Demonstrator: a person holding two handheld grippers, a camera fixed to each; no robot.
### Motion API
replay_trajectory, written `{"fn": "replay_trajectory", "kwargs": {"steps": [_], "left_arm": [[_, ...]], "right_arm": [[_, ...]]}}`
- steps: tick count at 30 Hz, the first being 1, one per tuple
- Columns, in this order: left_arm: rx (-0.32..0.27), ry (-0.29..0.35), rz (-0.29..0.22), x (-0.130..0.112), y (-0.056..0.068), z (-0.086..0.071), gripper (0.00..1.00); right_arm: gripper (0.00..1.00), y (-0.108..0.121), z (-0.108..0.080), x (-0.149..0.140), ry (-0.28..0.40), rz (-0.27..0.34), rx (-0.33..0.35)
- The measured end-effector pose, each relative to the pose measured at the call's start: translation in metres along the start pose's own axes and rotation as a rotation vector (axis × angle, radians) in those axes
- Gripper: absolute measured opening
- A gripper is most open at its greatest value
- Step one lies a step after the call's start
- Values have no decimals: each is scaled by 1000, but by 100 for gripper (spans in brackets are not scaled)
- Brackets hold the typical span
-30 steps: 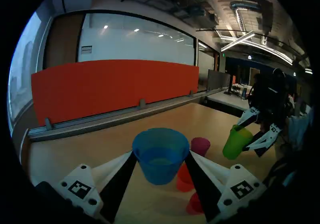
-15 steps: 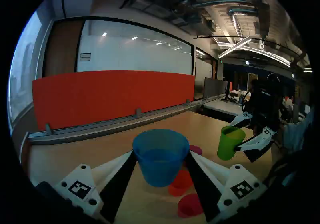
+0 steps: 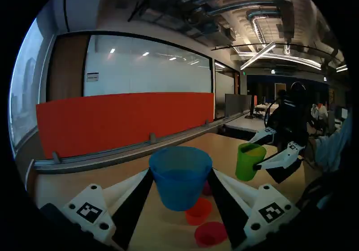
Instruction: Pour water
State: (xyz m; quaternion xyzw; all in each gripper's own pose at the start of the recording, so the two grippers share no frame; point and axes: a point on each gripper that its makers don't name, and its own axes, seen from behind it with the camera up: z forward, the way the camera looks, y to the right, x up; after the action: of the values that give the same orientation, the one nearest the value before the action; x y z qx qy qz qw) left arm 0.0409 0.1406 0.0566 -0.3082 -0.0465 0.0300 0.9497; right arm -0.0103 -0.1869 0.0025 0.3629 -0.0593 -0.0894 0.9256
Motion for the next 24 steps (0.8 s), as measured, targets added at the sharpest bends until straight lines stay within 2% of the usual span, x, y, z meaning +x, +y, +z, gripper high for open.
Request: {"fn": "replay_trajectory", "kwargs": {"steps": [8, 15, 20, 24], "left_arm": [[0, 19, 12, 11, 5, -4, 84], [8, 32, 38, 19, 4, -6, 84], [10, 45, 82, 26, 7, -11, 84], [21, 56, 143, 35, 10, -15, 84]], "right_arm": [[92, 0, 1, 4, 10, -9, 4], [91, -4, 5, 10, 21, -8, 23], [91, -9, 12, 12, 29, -8, 46], [91, -14, 19, 13, 28, -13, 63]]}}
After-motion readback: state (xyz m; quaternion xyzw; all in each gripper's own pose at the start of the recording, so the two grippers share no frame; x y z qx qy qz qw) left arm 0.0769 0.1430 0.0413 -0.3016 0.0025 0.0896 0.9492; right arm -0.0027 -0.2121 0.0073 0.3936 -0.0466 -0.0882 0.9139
